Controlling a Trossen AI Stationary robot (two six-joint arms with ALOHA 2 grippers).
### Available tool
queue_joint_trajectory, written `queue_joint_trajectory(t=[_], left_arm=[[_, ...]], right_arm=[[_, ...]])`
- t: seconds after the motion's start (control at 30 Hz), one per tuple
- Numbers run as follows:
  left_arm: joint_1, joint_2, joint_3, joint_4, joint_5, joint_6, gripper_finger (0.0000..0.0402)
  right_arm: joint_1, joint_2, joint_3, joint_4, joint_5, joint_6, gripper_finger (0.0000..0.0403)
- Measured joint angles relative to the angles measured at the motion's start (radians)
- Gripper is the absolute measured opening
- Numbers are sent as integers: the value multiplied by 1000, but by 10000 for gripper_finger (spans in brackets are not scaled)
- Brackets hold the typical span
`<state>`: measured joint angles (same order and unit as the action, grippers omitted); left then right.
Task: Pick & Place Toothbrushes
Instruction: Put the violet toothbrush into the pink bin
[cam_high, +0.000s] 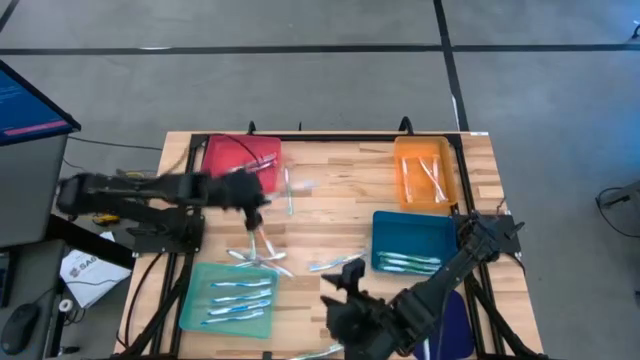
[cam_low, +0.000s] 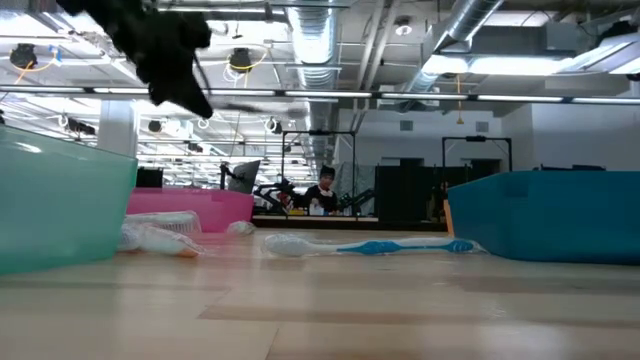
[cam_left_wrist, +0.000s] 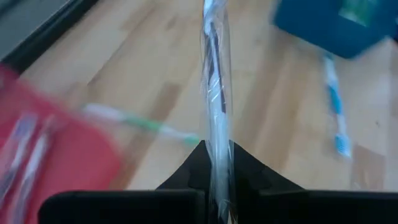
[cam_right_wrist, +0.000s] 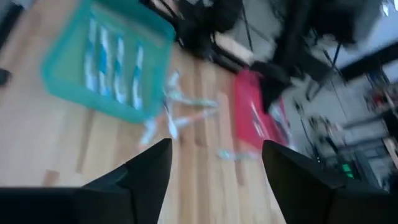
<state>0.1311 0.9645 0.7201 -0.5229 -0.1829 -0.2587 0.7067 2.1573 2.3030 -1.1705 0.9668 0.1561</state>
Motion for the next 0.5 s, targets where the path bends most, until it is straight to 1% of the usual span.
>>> queue_joint_trajectory(t=[0.07, 0.13, 0.2, 0.23, 0.27, 0.33, 0.4, 0.47, 0.5], left_arm=[[157, -28, -2, -39, 88, 18, 16], [293, -30, -2, -45, 153, 41, 16], [402, -25, -2, -67, 182, 74, 16], [446, -16, -2, -66, 187, 98, 16], [481, -5, -2, -65, 189, 118, 16], [534, 23, -2, -77, 191, 151, 16], [575, 59, -1, -79, 215, 178, 16], [601, 112, 0, -95, 218, 202, 16], [615, 141, -1, -103, 211, 209, 16]], right_arm=[[-5, -4, -23, 83, -34, -69, 245], [-12, -31, -69, 155, -106, -137, 245], [-31, -75, -137, 300, -200, -218, 245], [-40, -110, -192, 353, -244, -249, 245], [-46, -144, -251, 405, -283, -272, 245], [-68, -216, -402, 565, -338, -297, 245], [-80, -314, -595, 728, -345, -320, 245], [-100, -417, -793, 987, -345, -367, 245], [-109, -478, -883, 1077, -346, -386, 245]])
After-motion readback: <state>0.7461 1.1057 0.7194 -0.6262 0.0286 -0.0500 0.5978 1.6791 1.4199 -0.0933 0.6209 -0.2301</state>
